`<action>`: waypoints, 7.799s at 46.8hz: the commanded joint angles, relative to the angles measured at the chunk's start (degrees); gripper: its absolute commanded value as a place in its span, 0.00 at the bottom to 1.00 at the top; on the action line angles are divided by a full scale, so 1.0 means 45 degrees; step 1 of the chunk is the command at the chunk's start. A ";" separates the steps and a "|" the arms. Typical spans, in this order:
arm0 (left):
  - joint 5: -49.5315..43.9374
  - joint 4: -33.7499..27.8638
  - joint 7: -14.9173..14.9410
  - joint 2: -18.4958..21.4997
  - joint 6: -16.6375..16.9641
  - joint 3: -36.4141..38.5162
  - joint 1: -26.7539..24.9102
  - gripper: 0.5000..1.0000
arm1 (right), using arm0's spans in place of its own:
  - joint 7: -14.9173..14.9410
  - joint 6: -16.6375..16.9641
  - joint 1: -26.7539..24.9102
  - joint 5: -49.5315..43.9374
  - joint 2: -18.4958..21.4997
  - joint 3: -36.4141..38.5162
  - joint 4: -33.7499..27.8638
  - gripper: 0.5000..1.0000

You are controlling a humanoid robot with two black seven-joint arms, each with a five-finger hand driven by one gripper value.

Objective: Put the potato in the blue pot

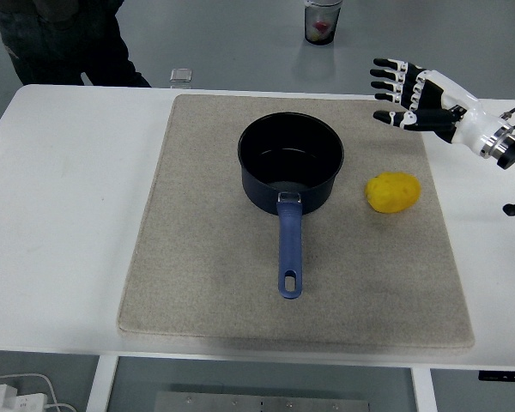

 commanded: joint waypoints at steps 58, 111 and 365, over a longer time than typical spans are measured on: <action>0.0002 -0.0001 0.0001 0.0000 -0.0001 0.0000 0.0001 0.99 | 0.0806 -0.3068 -0.0151 -0.5038 -0.1574 -0.2776 0.2050 0.86; 0.0002 -0.0021 0.0001 0.0000 -0.0001 0.0000 0.0001 0.99 | 0.0806 -0.4357 -0.0112 -0.4960 -0.1574 -0.3323 0.1757 0.00; 0.0002 -0.0021 0.0001 0.0000 -0.0001 0.0000 0.0001 0.99 | -0.5174 -0.4221 0.1567 0.6581 0.3074 -0.0023 -0.3048 0.87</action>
